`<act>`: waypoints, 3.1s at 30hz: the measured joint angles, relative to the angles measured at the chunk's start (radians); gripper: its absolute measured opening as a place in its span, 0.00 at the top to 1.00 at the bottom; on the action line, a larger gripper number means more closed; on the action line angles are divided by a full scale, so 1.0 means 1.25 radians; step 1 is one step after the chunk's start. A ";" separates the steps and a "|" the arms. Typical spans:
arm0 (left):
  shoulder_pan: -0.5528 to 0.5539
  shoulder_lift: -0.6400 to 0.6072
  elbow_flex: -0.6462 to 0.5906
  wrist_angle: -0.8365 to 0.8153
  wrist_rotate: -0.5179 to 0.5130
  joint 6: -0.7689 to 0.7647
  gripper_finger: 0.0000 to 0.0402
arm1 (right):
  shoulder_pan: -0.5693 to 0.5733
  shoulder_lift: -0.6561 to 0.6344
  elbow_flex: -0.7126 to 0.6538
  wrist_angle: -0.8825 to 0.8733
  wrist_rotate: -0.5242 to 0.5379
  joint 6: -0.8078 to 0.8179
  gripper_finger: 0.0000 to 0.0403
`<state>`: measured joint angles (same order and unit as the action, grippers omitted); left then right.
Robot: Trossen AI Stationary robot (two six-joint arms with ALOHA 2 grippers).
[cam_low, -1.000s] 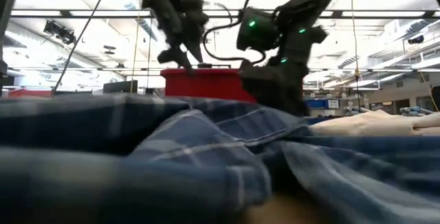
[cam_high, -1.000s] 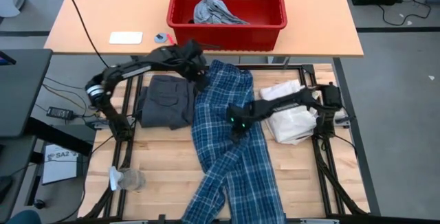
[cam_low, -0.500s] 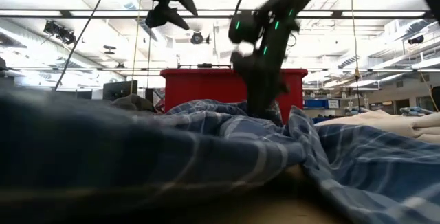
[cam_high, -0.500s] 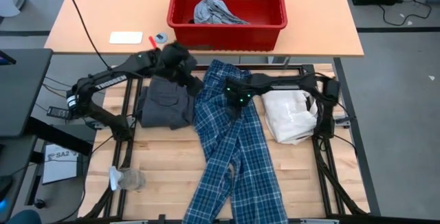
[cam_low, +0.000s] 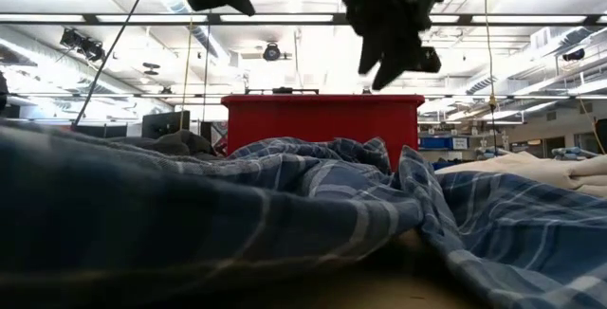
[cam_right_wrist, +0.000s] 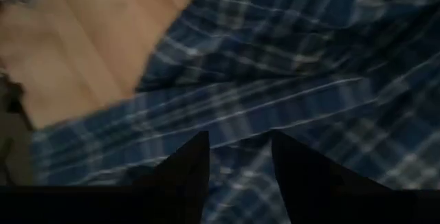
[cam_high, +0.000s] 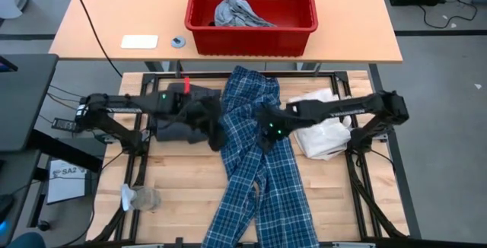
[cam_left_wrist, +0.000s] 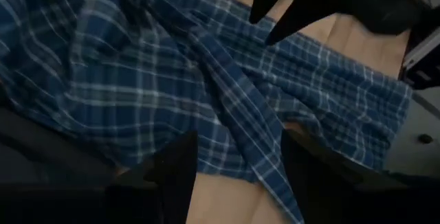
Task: Fold Laundry from Bin
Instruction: Fold the plaid pants
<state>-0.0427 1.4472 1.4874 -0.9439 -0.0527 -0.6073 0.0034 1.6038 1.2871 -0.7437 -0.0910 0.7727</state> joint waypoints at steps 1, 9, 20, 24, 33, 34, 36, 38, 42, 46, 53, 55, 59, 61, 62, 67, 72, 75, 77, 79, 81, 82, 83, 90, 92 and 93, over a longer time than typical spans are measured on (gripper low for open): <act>-0.023 0.000 -0.012 0.009 -0.010 -0.027 0.47 | 0.018 -0.006 -0.006 0.015 0.006 0.025 0.59; -0.286 0.006 -0.183 0.182 -0.150 -0.451 0.47 | 0.132 -0.058 -0.010 0.031 0.034 0.070 0.59; -0.529 0.232 -0.242 0.529 -0.295 -0.778 0.52 | 0.336 -0.082 -0.009 0.029 0.088 0.067 0.59; -0.555 0.325 -0.209 0.554 -0.252 -0.884 0.52 | 0.415 -0.082 -0.009 0.034 0.128 0.101 0.59; -0.577 0.388 -0.127 0.538 -0.231 -0.947 0.52 | 0.543 -0.082 -0.009 0.038 0.216 0.206 0.59; -0.575 0.396 -0.110 0.540 -0.245 -0.919 0.53 | 0.552 -0.082 -0.009 0.037 0.229 0.217 0.59; -0.565 0.418 -0.079 0.529 -0.255 -0.859 0.54 | 0.566 -0.082 -0.009 0.030 0.258 0.245 0.59; -0.555 0.443 -0.041 0.481 -0.255 -0.839 0.54 | 0.576 -0.082 -0.009 0.021 0.275 0.289 0.59; -0.531 0.489 0.025 0.382 -0.221 -0.803 0.55 | 0.599 -0.082 -0.009 0.022 0.307 0.346 0.59; -0.510 0.527 0.062 0.347 -0.135 -0.802 0.55 | 0.607 -0.082 -0.009 0.020 0.312 0.381 0.59; -0.486 0.546 0.065 0.328 -0.040 -0.817 0.58 | 0.626 -0.082 -0.009 0.019 0.328 0.427 0.59; -0.483 0.545 0.065 0.325 -0.040 -0.819 0.62 | 0.632 -0.082 -0.009 0.019 0.329 0.435 0.59; -0.483 0.542 0.065 0.345 -0.040 -0.823 0.76 | 0.642 -0.082 -0.009 0.017 0.331 0.446 0.59; -0.485 0.541 0.065 0.377 -0.040 -0.814 0.82 | 0.648 -0.082 -0.009 0.017 0.330 0.451 0.59; -0.486 0.540 0.070 0.384 -0.040 -0.810 0.83 | 0.650 -0.082 -0.009 0.017 0.331 0.452 0.59; -0.489 0.535 0.157 0.256 -0.042 -0.777 0.80 | 0.662 -0.081 -0.009 0.001 0.341 0.463 0.59; -0.489 0.535 0.230 0.117 -0.115 -0.782 0.69 | 0.675 -0.081 -0.009 -0.019 0.354 0.463 0.59; -0.488 0.554 0.242 0.171 -0.134 -0.783 0.64 | 0.686 -0.081 -0.009 -0.032 0.356 0.460 0.59; -0.489 0.580 0.242 0.176 -0.129 -0.796 0.62 | 0.692 -0.081 -0.009 -0.044 0.372 0.460 0.59; -0.489 0.607 0.248 0.170 -0.116 -0.802 0.62 | 0.699 -0.081 -0.011 -0.047 0.389 0.467 0.59; -0.489 0.616 0.253 0.145 -0.106 -0.817 0.62 | 0.702 -0.081 -0.012 -0.062 0.394 0.468 0.59; -0.489 0.619 0.255 0.136 -0.105 -0.824 0.62 | 0.703 -0.081 -0.012 -0.066 0.394 0.468 0.59; -0.489 0.620 0.257 0.137 -0.105 -0.830 0.62 | 0.703 -0.080 -0.012 -0.070 0.394 0.468 0.59; -0.487 0.623 0.256 0.126 -0.116 -0.816 0.62 | 0.702 -0.080 -0.012 -0.072 0.395 0.450 0.59; -0.483 0.633 0.256 0.130 -0.124 -0.804 0.62 | 0.700 -0.080 -0.012 -0.073 0.394 0.450 0.59; -0.481 0.636 0.256 0.130 -0.124 -0.803 0.62 | 0.699 -0.080 -0.012 -0.072 0.394 0.450 0.59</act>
<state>-0.6442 2.2424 1.8074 -0.7813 -0.2075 -1.6113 0.8774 1.5036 1.2716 -0.8337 0.4013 1.3350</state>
